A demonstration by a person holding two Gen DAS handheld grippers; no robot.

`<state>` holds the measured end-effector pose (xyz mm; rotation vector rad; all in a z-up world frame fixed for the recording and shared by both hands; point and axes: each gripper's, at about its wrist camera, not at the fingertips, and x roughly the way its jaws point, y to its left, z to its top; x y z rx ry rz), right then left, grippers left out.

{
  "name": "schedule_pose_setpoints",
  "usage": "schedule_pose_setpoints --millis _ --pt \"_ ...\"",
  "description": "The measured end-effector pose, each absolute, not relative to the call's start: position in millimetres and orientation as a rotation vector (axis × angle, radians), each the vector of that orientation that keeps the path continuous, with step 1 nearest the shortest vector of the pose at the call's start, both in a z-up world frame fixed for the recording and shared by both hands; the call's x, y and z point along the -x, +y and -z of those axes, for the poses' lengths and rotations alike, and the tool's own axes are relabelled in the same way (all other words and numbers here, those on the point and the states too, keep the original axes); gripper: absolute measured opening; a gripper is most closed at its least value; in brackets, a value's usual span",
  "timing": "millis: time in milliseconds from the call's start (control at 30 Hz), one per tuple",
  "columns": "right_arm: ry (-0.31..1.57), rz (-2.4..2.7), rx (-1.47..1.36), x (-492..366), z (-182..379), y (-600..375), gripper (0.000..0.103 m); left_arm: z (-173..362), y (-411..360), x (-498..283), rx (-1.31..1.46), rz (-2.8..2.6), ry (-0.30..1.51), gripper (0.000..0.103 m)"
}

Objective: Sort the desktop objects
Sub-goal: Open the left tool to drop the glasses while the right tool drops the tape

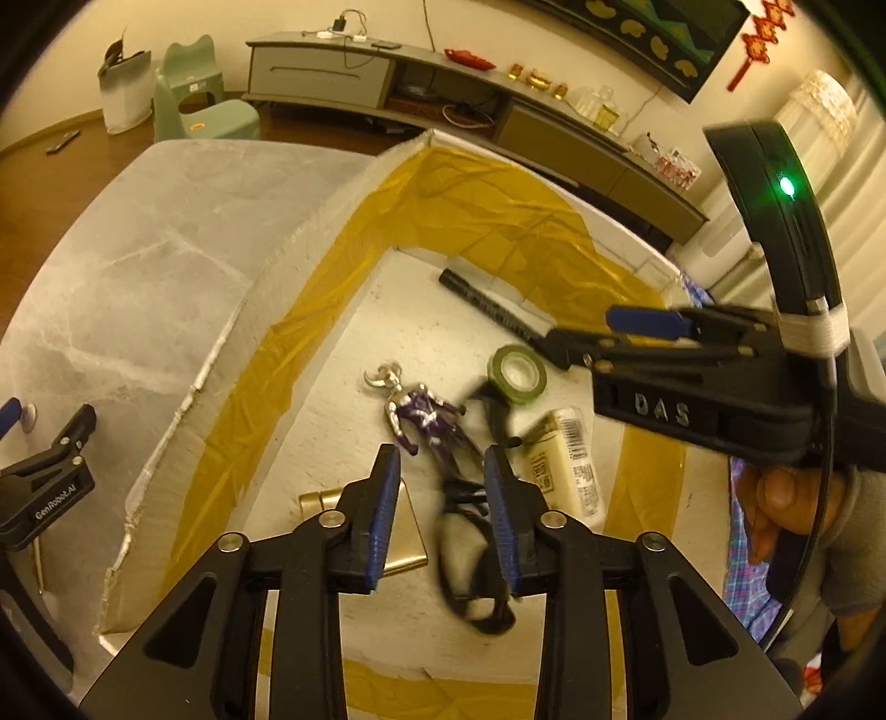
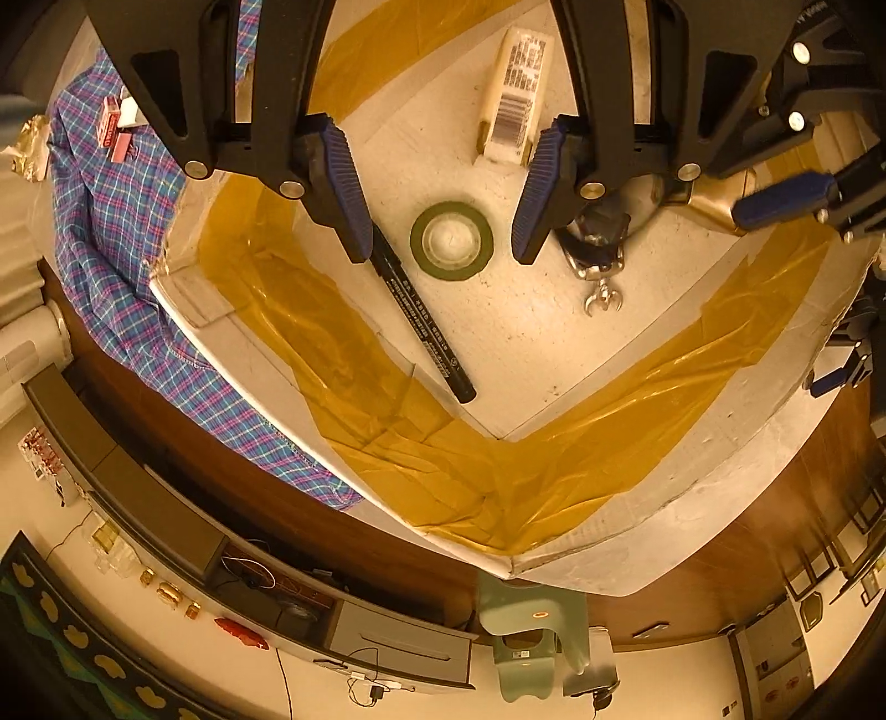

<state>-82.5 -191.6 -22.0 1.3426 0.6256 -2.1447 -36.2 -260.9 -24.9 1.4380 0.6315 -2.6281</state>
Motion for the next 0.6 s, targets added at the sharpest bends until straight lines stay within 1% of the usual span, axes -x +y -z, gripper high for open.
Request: schedule_pose_setpoints --millis 200,600 --pt "0.629 2.132 -1.318 69.2 12.5 -188.4 0.055 21.2 -264.4 34.8 -1.427 2.624 0.655 0.034" --pt "0.646 2.117 -1.294 45.8 4.5 -184.2 0.058 0.5 -248.4 22.1 -1.398 2.677 0.605 0.034"
